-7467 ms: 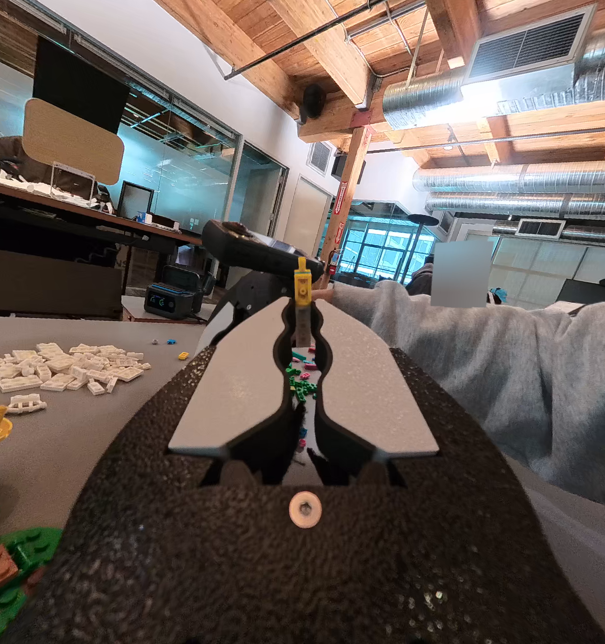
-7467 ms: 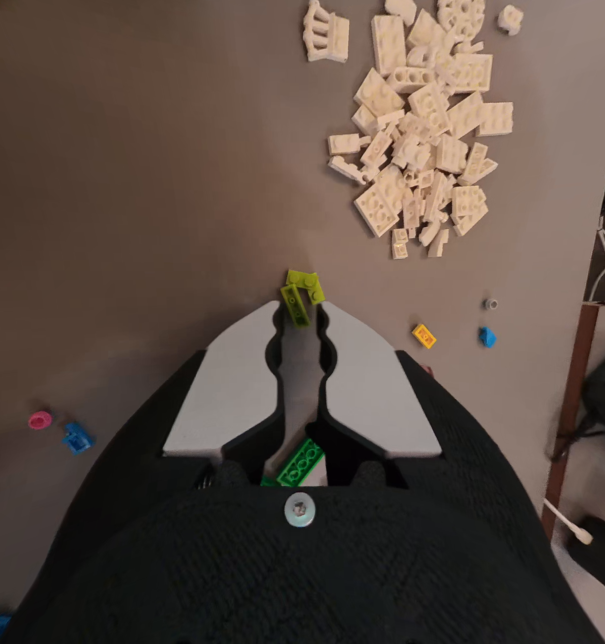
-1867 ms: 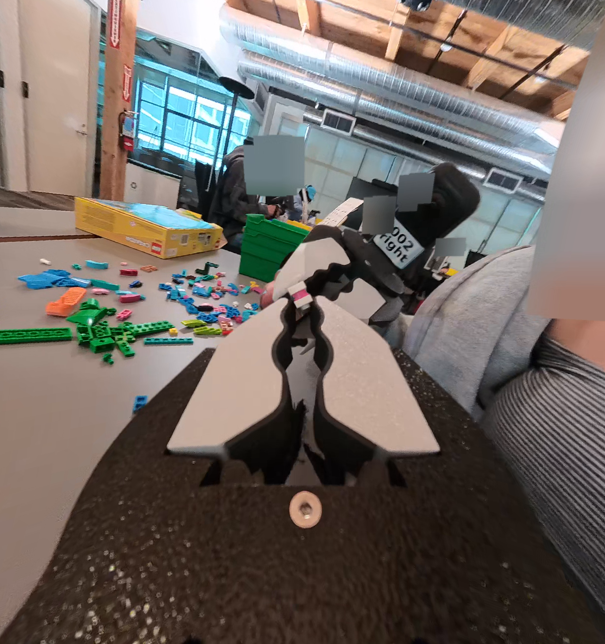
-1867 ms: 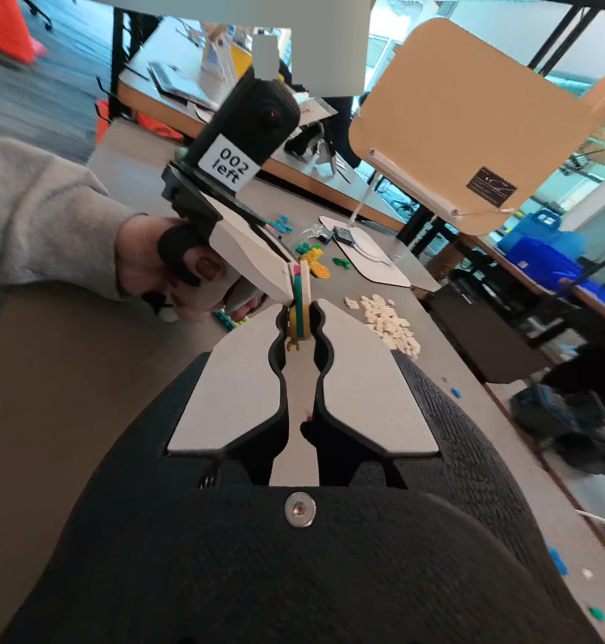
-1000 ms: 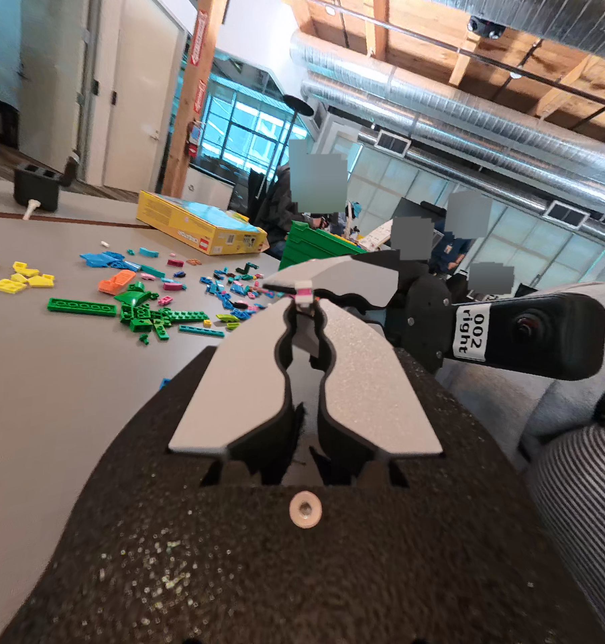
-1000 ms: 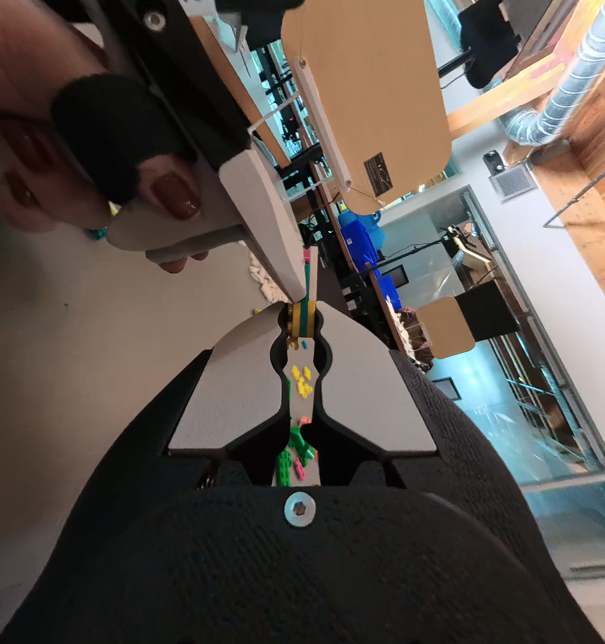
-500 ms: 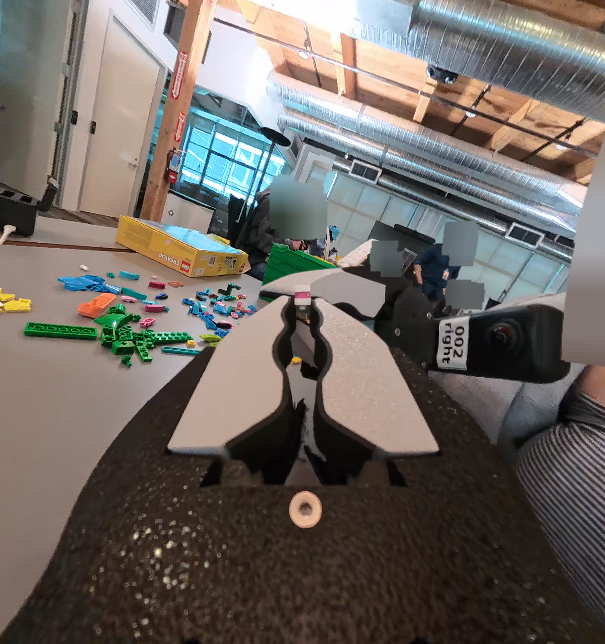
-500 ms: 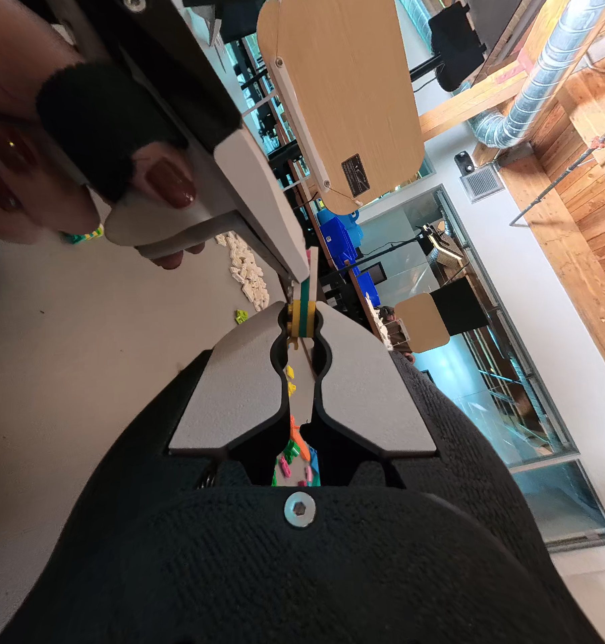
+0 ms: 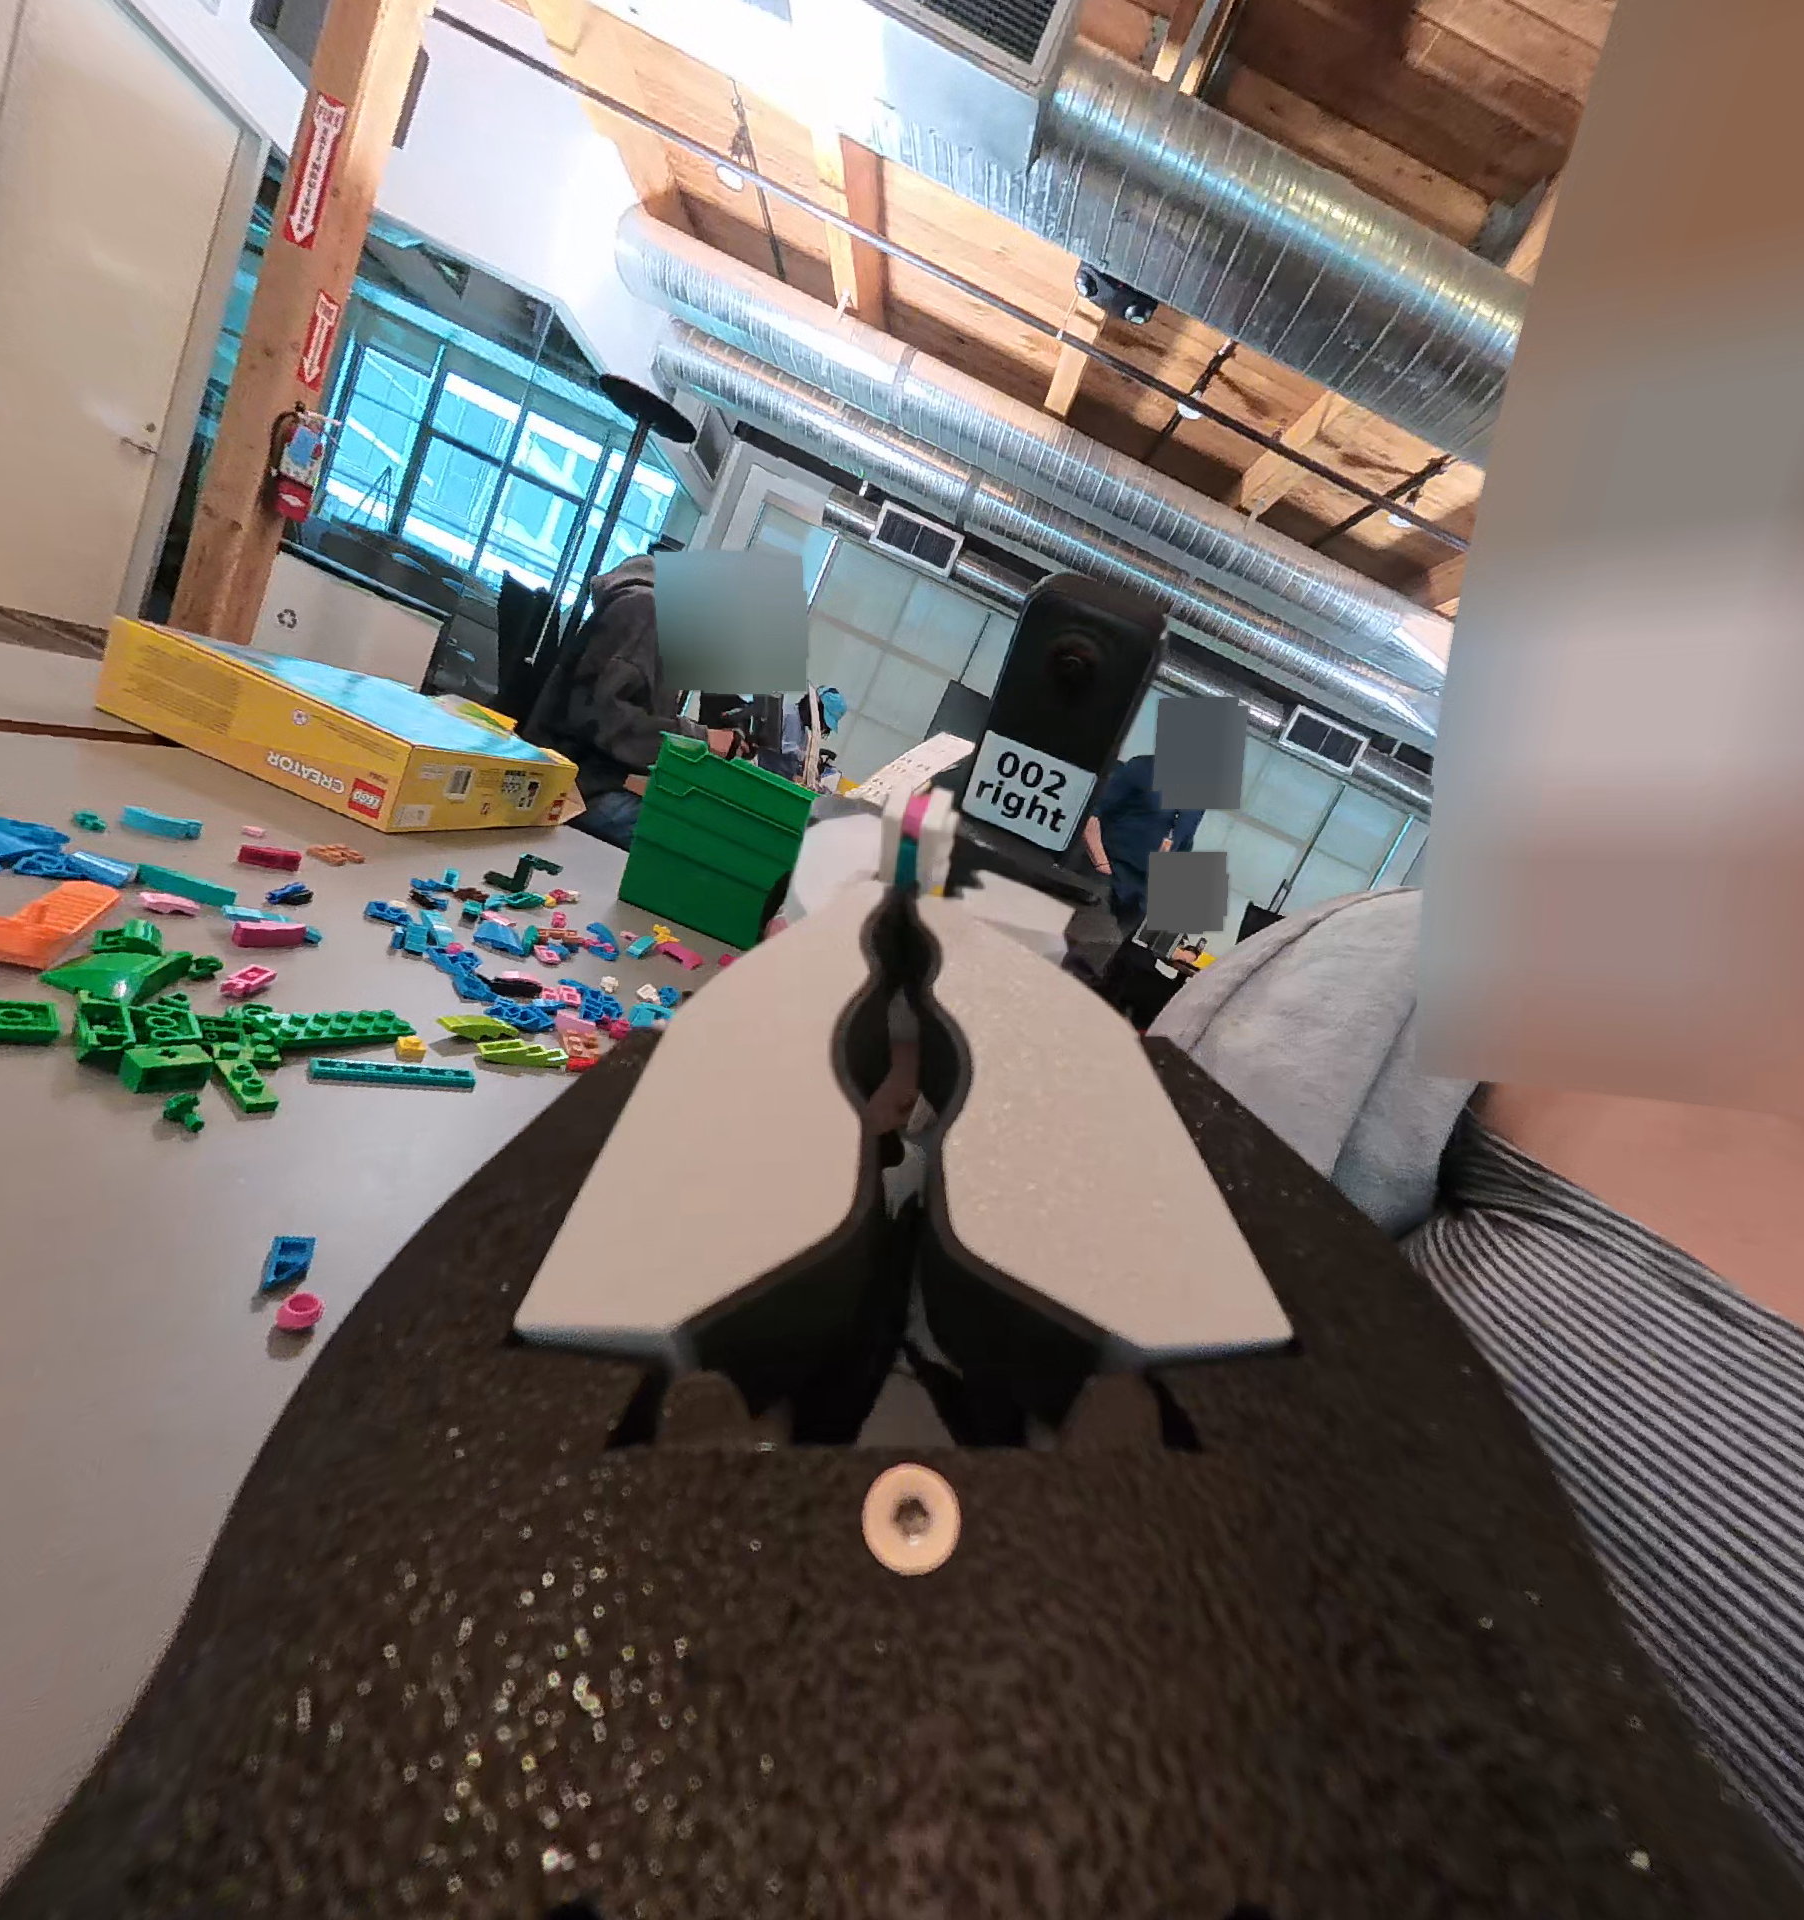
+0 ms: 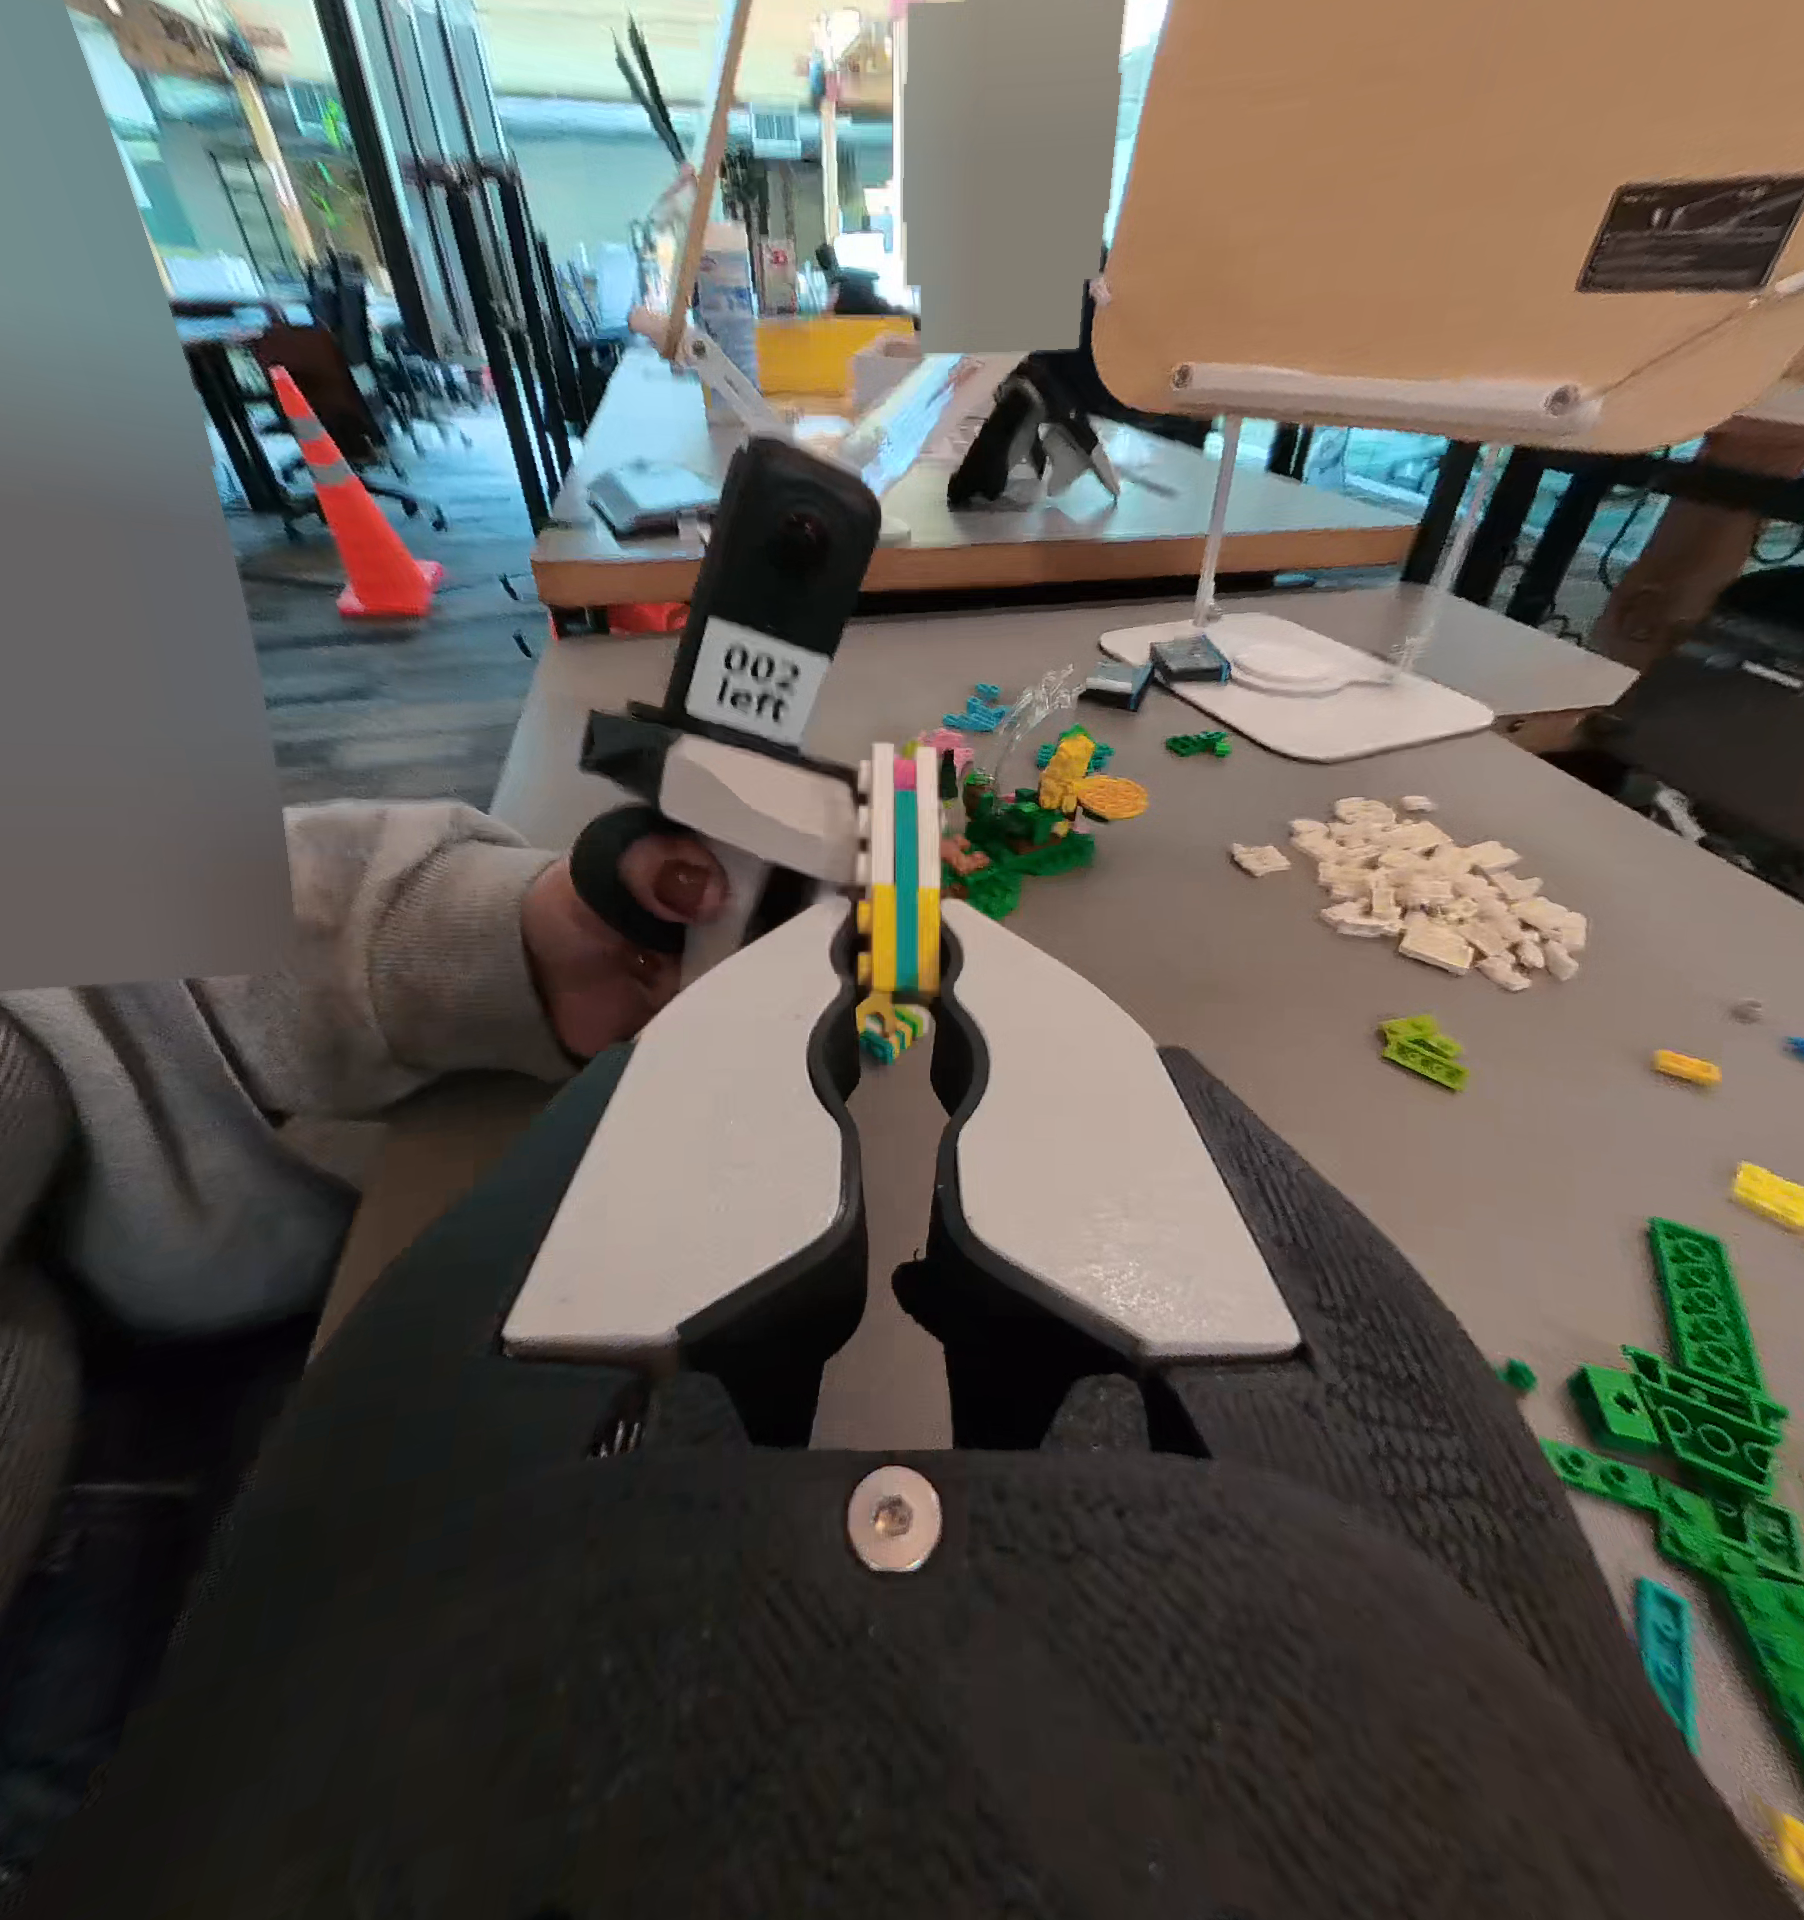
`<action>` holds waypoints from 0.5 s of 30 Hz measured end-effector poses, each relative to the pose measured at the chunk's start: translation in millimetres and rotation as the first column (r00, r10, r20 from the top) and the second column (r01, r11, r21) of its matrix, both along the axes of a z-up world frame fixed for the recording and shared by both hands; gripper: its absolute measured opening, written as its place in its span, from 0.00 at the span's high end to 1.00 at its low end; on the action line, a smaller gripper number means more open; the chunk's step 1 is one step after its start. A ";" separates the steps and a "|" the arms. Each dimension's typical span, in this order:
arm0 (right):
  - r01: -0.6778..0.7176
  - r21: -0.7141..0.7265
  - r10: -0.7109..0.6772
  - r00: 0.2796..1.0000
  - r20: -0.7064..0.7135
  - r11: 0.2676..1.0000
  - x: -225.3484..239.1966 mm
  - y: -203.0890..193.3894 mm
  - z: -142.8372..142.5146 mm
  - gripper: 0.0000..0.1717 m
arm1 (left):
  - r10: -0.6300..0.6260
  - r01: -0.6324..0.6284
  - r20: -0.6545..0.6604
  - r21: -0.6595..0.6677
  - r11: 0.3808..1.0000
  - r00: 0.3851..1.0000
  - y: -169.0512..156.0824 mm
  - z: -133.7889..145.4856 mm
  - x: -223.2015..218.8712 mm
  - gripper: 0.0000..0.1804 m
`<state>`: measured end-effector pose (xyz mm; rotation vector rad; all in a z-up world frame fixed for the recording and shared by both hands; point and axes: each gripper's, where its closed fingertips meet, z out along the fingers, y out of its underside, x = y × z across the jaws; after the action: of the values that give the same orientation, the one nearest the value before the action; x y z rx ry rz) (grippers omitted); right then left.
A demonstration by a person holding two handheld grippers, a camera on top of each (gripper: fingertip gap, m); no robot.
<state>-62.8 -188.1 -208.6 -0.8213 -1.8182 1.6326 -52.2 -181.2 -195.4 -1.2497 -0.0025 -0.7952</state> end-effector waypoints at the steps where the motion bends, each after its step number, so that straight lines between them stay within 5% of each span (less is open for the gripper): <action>1: 0.016 -0.001 -0.016 1.000 -0.018 1.000 -1.0 1.8 2.0 0.95 | 0.001 -0.001 0.023 -0.004 1.000 1.000 1.0 0.5 -1.6 1.00; 4: 0.194 0.199 -0.155 0.969 -0.195 0.961 -9.6 15.4 2.1 0.95 | 0.052 -0.050 0.056 -0.035 0.998 0.997 6.4 -4.7 -8.6 1.00; 8: 0.401 0.440 -0.209 0.882 -0.422 0.804 -15.1 21.5 -1.1 0.95 | 0.051 -0.046 0.087 -0.052 0.998 0.995 10.7 -5.7 -8.1 0.87; 15: 0.556 0.597 -0.160 0.795 -0.585 0.579 -20.2 26.5 -8.1 0.95 | 0.075 -0.071 0.114 -0.039 0.997 0.991 11.6 -4.9 -11.5 0.93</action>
<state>-83.0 -161.6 -216.7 -0.3231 -1.5790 0.5881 -63.7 -169.7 -200.3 -1.2276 -0.1555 -0.8059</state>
